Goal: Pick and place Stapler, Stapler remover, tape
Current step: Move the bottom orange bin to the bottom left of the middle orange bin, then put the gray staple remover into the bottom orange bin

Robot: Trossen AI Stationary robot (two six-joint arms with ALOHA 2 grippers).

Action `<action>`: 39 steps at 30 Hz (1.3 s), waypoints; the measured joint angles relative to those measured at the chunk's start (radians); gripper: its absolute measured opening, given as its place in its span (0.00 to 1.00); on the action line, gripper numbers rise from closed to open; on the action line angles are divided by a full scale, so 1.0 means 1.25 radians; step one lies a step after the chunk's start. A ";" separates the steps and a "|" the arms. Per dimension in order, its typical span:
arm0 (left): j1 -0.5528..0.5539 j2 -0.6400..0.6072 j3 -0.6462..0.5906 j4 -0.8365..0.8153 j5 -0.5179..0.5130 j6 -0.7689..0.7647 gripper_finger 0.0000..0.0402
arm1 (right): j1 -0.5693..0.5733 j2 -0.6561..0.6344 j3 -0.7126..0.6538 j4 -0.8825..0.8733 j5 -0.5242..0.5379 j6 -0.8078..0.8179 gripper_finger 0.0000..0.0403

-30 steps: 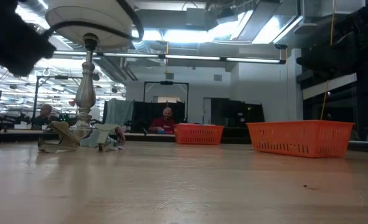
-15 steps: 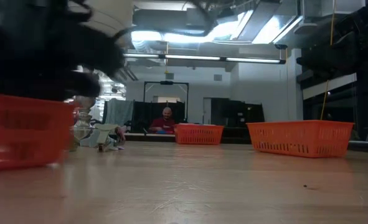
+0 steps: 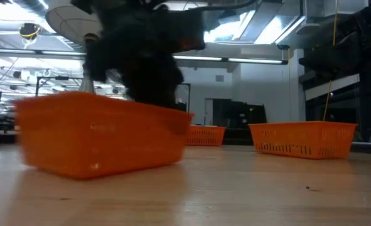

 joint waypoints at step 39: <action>-0.010 -0.236 0.000 -0.175 -0.331 -0.221 0.20 | 0.000 0.000 0.000 0.000 0.000 0.000 0.31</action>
